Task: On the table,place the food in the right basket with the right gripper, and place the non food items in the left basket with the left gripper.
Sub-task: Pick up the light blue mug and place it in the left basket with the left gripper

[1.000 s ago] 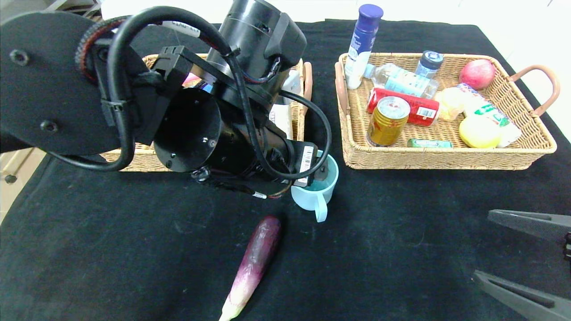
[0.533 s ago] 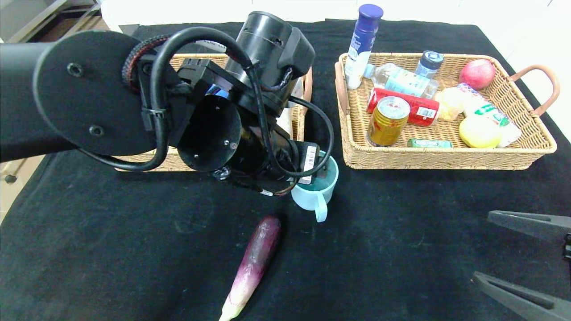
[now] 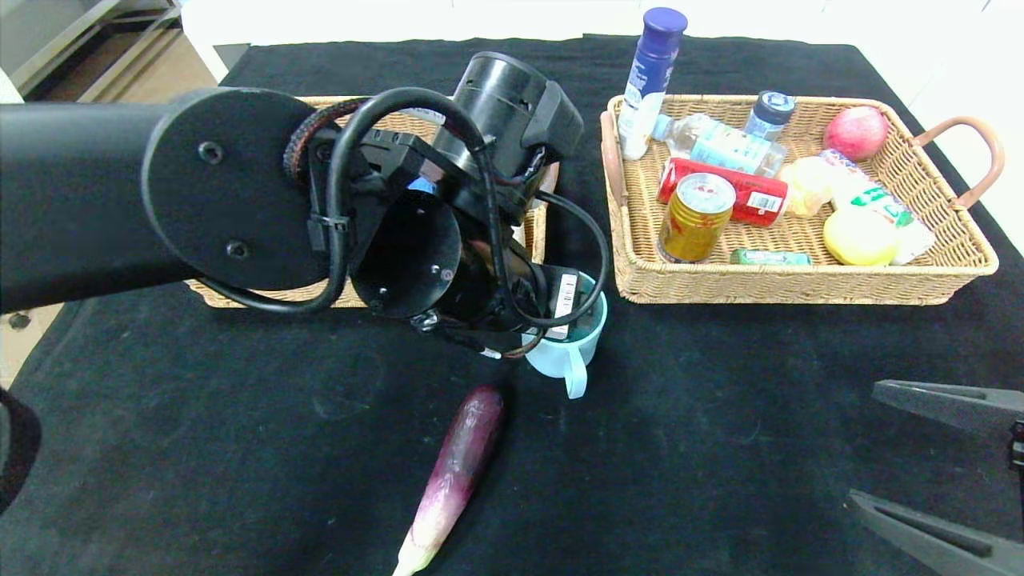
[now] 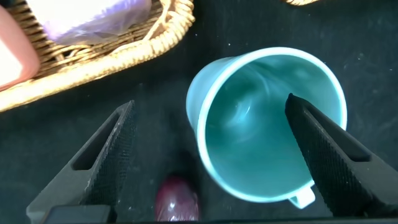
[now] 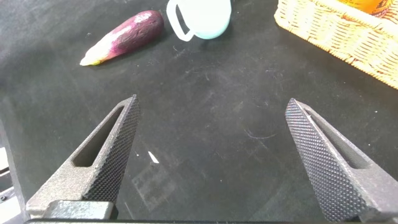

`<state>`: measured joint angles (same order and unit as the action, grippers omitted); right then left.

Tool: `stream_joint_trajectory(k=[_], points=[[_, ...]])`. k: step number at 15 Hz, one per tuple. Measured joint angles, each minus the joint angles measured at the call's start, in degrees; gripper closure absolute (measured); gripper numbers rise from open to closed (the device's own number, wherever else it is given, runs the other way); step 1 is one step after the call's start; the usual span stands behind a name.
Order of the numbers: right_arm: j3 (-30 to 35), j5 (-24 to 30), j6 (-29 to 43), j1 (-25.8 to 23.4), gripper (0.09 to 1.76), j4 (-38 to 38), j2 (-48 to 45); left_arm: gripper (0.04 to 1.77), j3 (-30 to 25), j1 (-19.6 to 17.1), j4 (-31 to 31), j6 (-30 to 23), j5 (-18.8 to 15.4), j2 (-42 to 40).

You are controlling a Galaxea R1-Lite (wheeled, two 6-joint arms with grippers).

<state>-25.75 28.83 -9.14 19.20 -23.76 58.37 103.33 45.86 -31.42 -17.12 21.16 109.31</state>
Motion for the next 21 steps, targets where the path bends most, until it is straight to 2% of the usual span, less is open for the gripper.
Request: stream_joint_trajectory(k=[3, 6, 10, 11, 21], points=[[0.0, 0.0, 0.0, 0.0, 0.14, 0.0, 0.0, 0.10, 0.3, 0.0, 0.0, -0.1, -0.3, 0.6], [0.1, 0.0, 0.0, 0.0, 0.14, 0.0, 0.0, 0.63, 0.4, -0.1, 0.0, 0.0, -0.5, 0.8], [0.1, 0.0, 0.0, -0.1, 0.14, 0.0, 0.0, 1.09, 0.4, 0.0, 0.0, 0.0, -0.6, 1.1], [0.1, 0.0, 0.0, -0.1, 0.14, 0.0, 0.0, 1.67, 0.4, -0.1, 0.0, 0.0, -0.6, 1.2], [0.2, 0.1, -0.1, 0.0, 0.14, 0.0, 0.1, 1.64, 0.4, -0.1, -0.1, 0.1, -0.5, 1.8]])
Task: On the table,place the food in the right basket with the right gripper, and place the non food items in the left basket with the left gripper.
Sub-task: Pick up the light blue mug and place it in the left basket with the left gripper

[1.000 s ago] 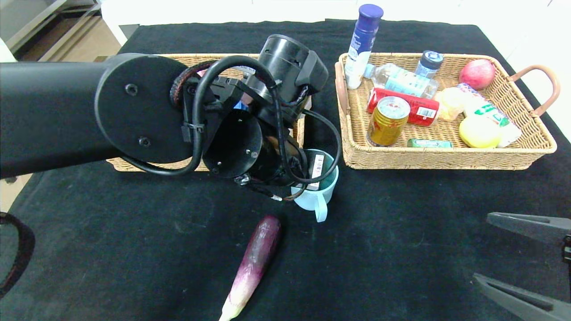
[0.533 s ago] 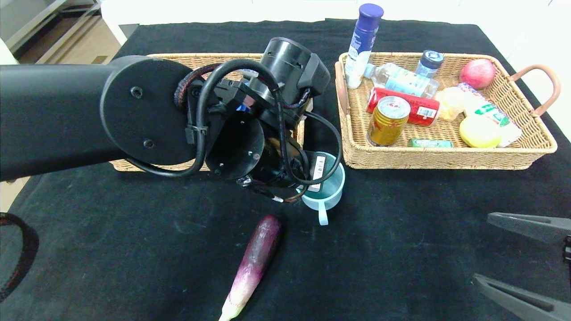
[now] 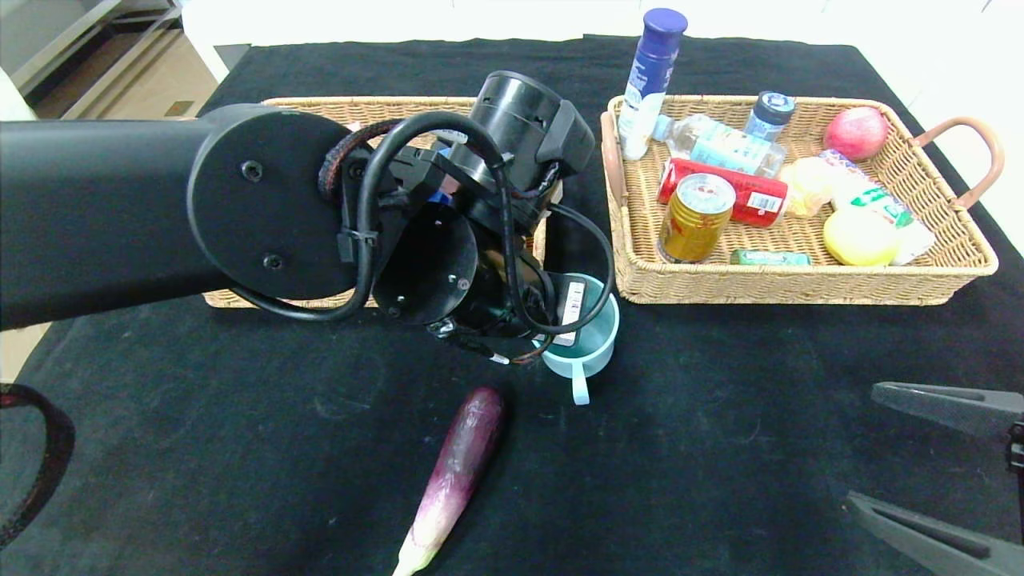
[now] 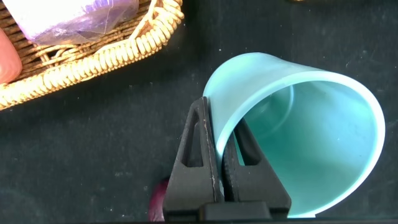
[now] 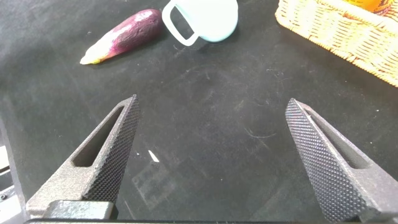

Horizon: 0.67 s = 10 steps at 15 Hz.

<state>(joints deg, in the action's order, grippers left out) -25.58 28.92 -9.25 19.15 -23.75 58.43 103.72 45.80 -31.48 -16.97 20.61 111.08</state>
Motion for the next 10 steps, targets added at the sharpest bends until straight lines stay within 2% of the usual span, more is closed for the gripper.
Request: stream_joint_trajectory(k=[10], points=[[0.1, 0.0, 0.1, 0.2, 0.14, 0.1, 0.1, 1.64, -0.3, 0.0, -0.7, 0.1, 0.0, -1.3]])
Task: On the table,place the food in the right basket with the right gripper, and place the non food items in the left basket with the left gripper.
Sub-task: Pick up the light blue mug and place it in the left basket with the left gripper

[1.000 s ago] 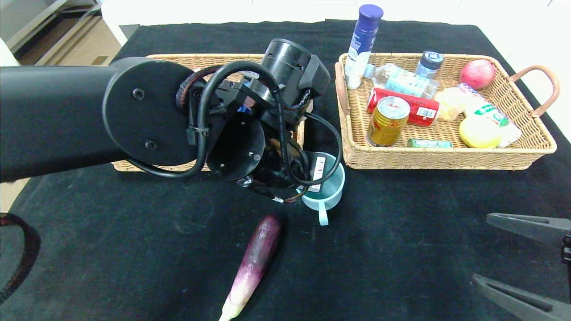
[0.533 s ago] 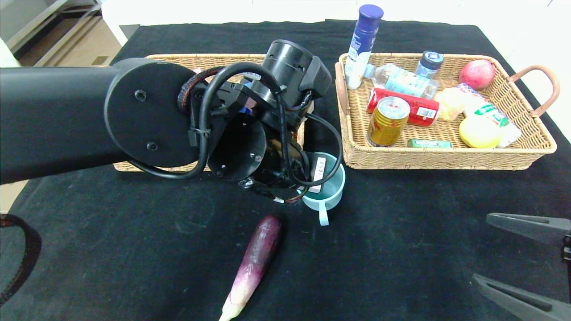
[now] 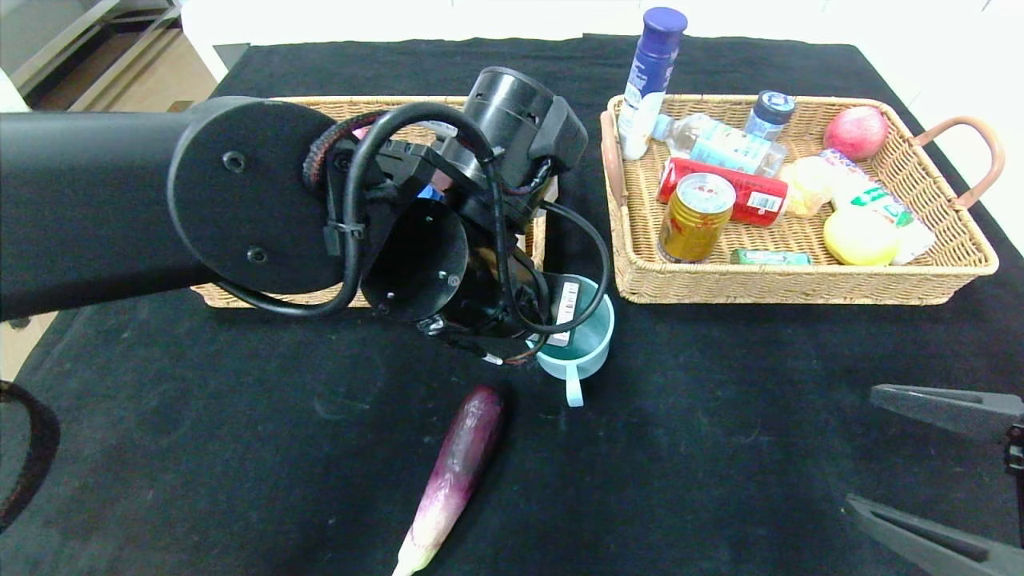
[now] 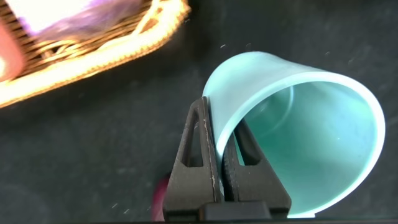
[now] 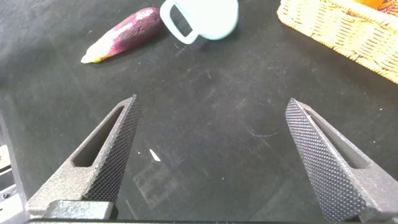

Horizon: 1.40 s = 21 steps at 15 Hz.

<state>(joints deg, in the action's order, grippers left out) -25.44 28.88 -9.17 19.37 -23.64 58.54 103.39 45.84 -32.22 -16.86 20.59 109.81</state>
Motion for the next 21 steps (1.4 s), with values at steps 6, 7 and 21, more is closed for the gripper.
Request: stream_joint_trajectory(k=[6, 7, 21], points=[[0.2, -0.1, 0.0, 0.2, 0.14, 0.0, 0.3, 1.64, -0.4, 0.5, 0.1, 0.0, -0.8, -5.8], [0.3, -0.1, 0.0, 0.2, 0.14, 0.0, 0.4, 1.64, -0.6, 0.5, 0.1, 0.0, -1.7, -7.1], [0.3, 0.0, 0.0, 0.2, 0.14, -0.1, 0.6, 1.64, -1.0, -10.5, 2.9, 0.4, -1.9, -17.0]])
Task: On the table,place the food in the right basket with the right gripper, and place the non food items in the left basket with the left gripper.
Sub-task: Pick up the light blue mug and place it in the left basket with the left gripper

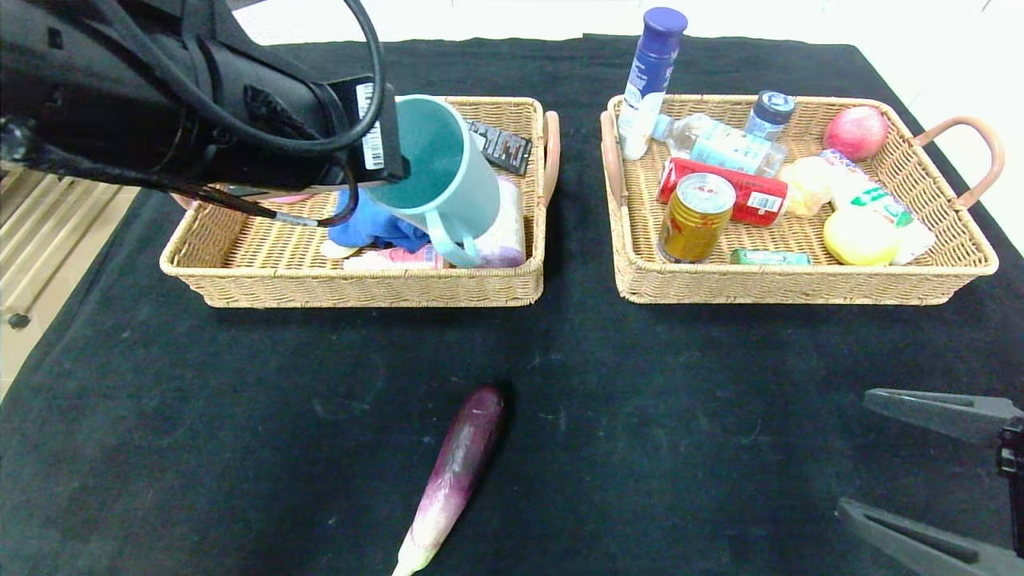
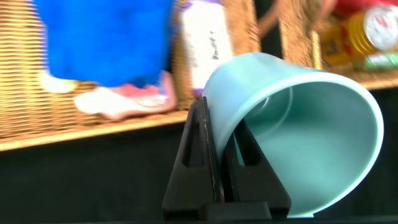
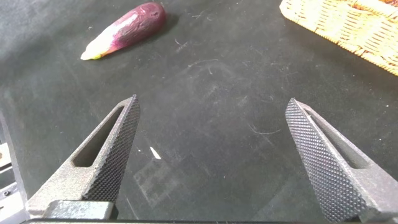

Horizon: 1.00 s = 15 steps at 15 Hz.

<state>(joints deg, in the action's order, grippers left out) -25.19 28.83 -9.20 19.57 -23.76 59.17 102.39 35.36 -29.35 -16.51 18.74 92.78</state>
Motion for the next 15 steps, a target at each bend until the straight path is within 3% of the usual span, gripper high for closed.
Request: stream_joint_trajectory(k=[8, 15], points=[[-0.1, 0.0, 0.0, 0.0, 0.14, 0.0, -0.2, 1.64, -1.8, -11.0, 0.4, 0.4, -0.4, -2.2], [-0.1, 0.0, 0.0, 0.0, 0.14, 0.0, -0.3, 1.64, -2.5, -23.5, 6.3, 2.8, -0.6, 0.8]])
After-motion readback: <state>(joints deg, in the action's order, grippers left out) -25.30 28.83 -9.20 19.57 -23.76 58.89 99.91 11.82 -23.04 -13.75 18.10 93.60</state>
